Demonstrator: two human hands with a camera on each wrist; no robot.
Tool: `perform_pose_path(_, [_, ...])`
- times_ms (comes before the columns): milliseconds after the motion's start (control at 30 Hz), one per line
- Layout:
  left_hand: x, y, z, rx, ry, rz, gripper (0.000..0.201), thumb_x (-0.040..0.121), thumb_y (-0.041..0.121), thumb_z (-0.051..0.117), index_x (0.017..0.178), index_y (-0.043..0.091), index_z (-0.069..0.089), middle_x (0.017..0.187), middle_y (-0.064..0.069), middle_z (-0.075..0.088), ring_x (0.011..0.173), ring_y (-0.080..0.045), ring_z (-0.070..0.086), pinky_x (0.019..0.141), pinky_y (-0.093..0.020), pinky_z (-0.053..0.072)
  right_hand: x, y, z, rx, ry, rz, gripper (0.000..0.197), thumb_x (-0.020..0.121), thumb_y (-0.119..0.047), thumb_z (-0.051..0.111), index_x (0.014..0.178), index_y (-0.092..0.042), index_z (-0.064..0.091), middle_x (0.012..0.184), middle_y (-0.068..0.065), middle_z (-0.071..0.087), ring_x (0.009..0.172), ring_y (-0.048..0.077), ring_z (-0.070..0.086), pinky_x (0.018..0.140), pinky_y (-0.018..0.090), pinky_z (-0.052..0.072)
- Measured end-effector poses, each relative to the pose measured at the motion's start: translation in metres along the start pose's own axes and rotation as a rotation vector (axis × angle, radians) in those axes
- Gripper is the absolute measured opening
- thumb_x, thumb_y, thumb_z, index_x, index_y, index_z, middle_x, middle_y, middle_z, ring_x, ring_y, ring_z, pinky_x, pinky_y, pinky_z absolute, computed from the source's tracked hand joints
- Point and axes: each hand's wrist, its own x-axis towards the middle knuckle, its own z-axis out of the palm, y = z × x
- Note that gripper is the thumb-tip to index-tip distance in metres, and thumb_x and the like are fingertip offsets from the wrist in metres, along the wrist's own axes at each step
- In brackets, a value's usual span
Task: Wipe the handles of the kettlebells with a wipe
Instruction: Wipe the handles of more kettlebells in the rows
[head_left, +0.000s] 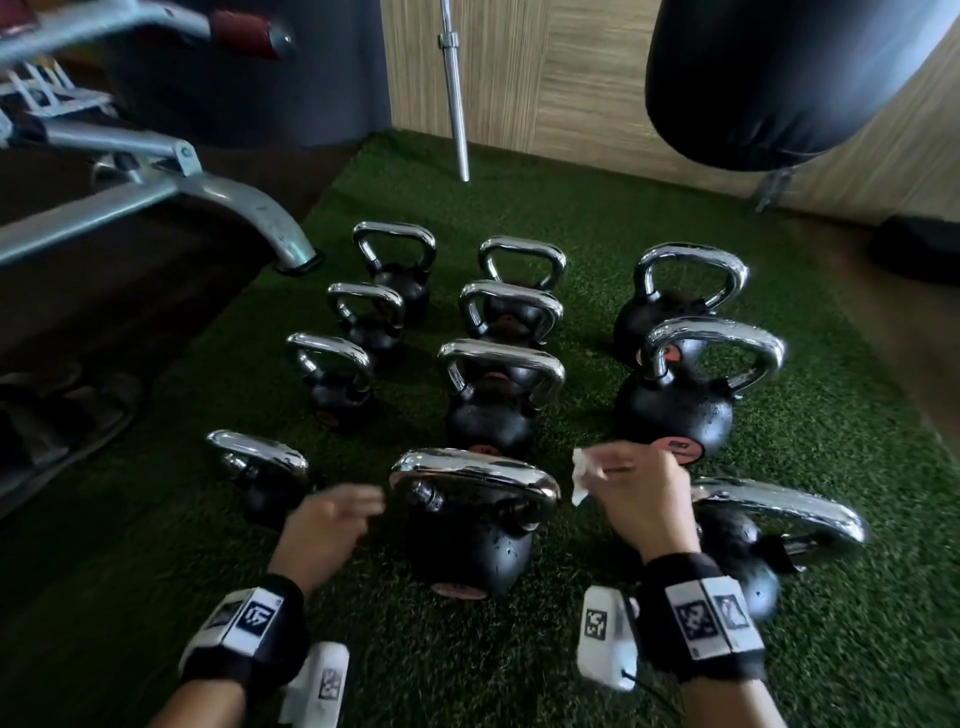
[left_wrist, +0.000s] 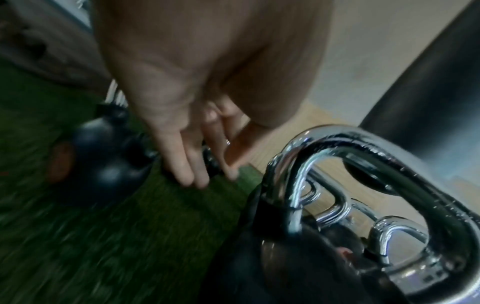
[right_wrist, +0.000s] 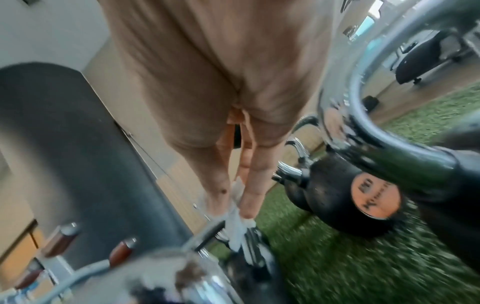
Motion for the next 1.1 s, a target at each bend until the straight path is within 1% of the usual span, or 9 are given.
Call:
perform_pose_path(100, [-0.014, 0.057, -0.019, -0.056, 0.330, 0.163, 0.024, 0.093, 0.012, 0.067, 0.105, 0.032, 0.074, 0.105, 0.013, 0.076, 0.101, -0.006, 0.071, 0.082, -0.011, 0.047, -0.002, -0.033, -0.015, 0.300, -0.027, -0.091, 0.023, 0.076, -0.009, 0.088, 0.084, -0.029, 0.080, 0.084, -0.005, 0.079, 0.078, 0.015, 0.075, 0.072, 0.024, 0.058])
perform_pose_path(233, [-0.031, 0.137, -0.017, -0.211, 0.127, 0.488, 0.029, 0.100, 0.036, 0.062, 0.122, 0.023, 0.073, 0.118, 0.011, 0.075, 0.107, -0.003, 0.071, 0.092, -0.022, 0.056, -0.016, -0.074, -0.016, 0.473, -0.174, -0.249, 0.026, 0.075, -0.011, 0.089, 0.093, -0.028, 0.082, 0.091, -0.006, 0.080, 0.080, 0.014, 0.073, 0.079, 0.034, 0.061])
perform_pose_path(367, [-0.051, 0.162, 0.000, -0.449, -0.220, 0.335, 0.043, 0.095, 0.053, 0.055, 0.128, 0.028, 0.069, 0.116, 0.014, 0.073, 0.114, -0.006, 0.067, 0.103, -0.034, 0.054, -0.024, -0.089, -0.011, 0.494, -0.161, -0.321, 0.027, 0.072, -0.014, 0.091, 0.092, -0.029, 0.082, 0.078, -0.011, 0.077, 0.068, 0.008, 0.065, 0.067, 0.024, 0.052])
perform_pose_path(600, [-0.059, 0.160, 0.013, -0.818, -0.204, 0.205, 0.046, 0.091, 0.036, 0.061, 0.099, -0.007, 0.074, 0.113, -0.016, 0.076, 0.113, -0.022, 0.071, 0.097, -0.034, 0.058, -0.035, -0.095, 0.004, 0.445, -0.123, -0.364, 0.038, 0.071, -0.016, 0.093, 0.102, -0.026, 0.073, 0.089, -0.010, 0.079, 0.069, 0.011, 0.066, 0.067, 0.029, 0.056])
perform_pose_path(733, [-0.055, 0.153, 0.015, -0.709, -0.164, 0.281, 0.027, 0.096, 0.024, 0.067, 0.088, -0.001, 0.072, 0.104, -0.018, 0.076, 0.111, -0.028, 0.072, 0.098, -0.038, 0.058, -0.036, -0.085, 0.011, 0.376, -0.088, -0.348, 0.060, 0.068, -0.019, 0.095, 0.117, -0.036, 0.065, 0.092, -0.012, 0.076, 0.069, 0.009, 0.065, 0.064, 0.019, 0.053])
perform_pose_path(867, [-0.049, 0.141, 0.012, -0.578, 0.060, 0.393, 0.026, 0.093, 0.016, 0.072, 0.117, 0.009, 0.075, 0.103, -0.001, 0.079, 0.105, -0.018, 0.074, 0.090, -0.027, 0.060, -0.022, -0.040, 0.008, 0.167, -0.191, -0.157, 0.080, 0.068, -0.020, 0.092, 0.134, -0.044, 0.054, 0.107, -0.013, 0.065, 0.070, 0.006, 0.062, 0.063, 0.015, 0.052])
perform_pose_path(933, [-0.051, 0.139, 0.014, -0.369, 0.228, 0.567, 0.026, 0.094, 0.012, 0.070, 0.120, 0.011, 0.074, 0.102, 0.002, 0.077, 0.097, -0.009, 0.073, 0.082, -0.013, 0.056, -0.018, -0.005, 0.012, 0.122, -0.223, 0.035, 0.071, 0.067, -0.016, 0.088, 0.128, -0.038, 0.058, 0.107, -0.007, 0.066, 0.072, 0.008, 0.064, 0.065, 0.021, 0.055])
perform_pose_path(1033, [-0.044, 0.131, 0.030, -0.084, 0.258, 0.753, 0.030, 0.094, 0.012, 0.071, 0.124, 0.011, 0.073, 0.119, 0.004, 0.075, 0.101, -0.001, 0.072, 0.089, -0.019, 0.058, -0.028, 0.038, 0.039, 0.122, -0.472, 0.268, 0.067, 0.060, -0.012, 0.091, 0.112, -0.044, 0.063, 0.111, 0.000, 0.072, 0.096, 0.019, 0.070, 0.082, 0.042, 0.061])
perform_pose_path(1100, [-0.039, 0.129, 0.046, 0.122, 0.262, 0.790, 0.030, 0.093, 0.013, 0.071, 0.122, 0.014, 0.075, 0.124, 0.007, 0.072, 0.102, -0.002, 0.071, 0.093, -0.020, 0.056, -0.035, 0.052, 0.064, 0.142, -0.478, 0.274, 0.058, 0.050, -0.034, 0.098, 0.101, -0.042, 0.071, 0.102, -0.004, 0.078, 0.098, 0.020, 0.073, 0.084, 0.043, 0.061])
